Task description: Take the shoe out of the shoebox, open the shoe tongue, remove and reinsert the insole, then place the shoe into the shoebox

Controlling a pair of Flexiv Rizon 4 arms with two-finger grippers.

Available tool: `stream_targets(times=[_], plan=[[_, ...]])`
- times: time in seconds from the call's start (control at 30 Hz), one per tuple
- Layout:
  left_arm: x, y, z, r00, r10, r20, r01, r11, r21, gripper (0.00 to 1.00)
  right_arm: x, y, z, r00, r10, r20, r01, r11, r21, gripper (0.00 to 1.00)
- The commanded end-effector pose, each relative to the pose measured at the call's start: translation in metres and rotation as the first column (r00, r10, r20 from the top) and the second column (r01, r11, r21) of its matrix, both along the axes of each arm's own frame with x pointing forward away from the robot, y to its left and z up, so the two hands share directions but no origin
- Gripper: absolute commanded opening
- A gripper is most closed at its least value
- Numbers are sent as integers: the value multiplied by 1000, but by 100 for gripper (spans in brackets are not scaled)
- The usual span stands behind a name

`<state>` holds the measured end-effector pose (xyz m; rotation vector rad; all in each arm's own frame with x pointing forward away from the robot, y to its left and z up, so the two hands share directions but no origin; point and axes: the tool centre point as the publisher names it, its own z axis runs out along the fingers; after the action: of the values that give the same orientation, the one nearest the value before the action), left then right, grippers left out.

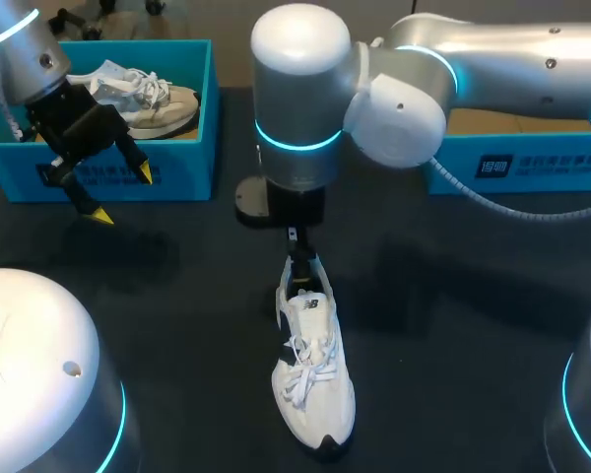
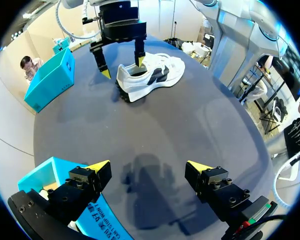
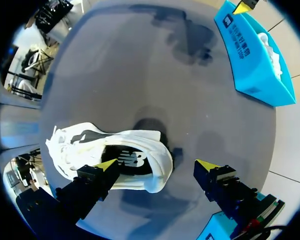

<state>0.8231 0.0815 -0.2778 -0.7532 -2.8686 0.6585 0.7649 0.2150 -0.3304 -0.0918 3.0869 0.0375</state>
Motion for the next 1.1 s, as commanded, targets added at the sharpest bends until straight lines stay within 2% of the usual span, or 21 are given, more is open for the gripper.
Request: stream_targets(times=[0.03, 0.33, 0.8, 0.9, 0.93, 0.97, 1.0, 1.1], plan=[[-1, 0, 1, 1000, 0, 1, 0, 1000, 4, 100, 7, -2, -10, 1000, 7, -7, -7, 1000, 5, 100], [-1, 0, 1, 1000, 0, 1, 0, 1000, 4, 100, 24, -12, -27, 1000, 20, -20, -20, 1000, 13, 100], [-1, 0, 1, 1000, 0, 1, 0, 1000, 4, 100, 25, -6, -47, 999, 10, -49, -9, 1000, 13, 100], [-1, 0, 1, 1000, 0, 1, 0, 1000, 4, 100, 24, -5, -51, 998, 6, -55, -6, 1000, 13, 89], [-1, 0, 1, 1000, 0, 1, 0, 1000, 4, 100, 24, -6, -52, 998, 5, -57, -5, 1000, 13, 75], [-1, 0, 1, 1000, 0, 1, 0, 1000, 4, 100, 24, -6, -53, 998, 4, -58, -4, 1000, 15, 58], [-1, 0, 1, 1000, 0, 1, 0, 1000, 4, 100, 24, -6, -53, 998, 4, -59, -3, 1000, 16, 49], [-1, 0, 1, 1000, 0, 1, 0, 1000, 4, 100, 23, -7, -55, 998, 1, -62, 0, 1000, 15, 37]])
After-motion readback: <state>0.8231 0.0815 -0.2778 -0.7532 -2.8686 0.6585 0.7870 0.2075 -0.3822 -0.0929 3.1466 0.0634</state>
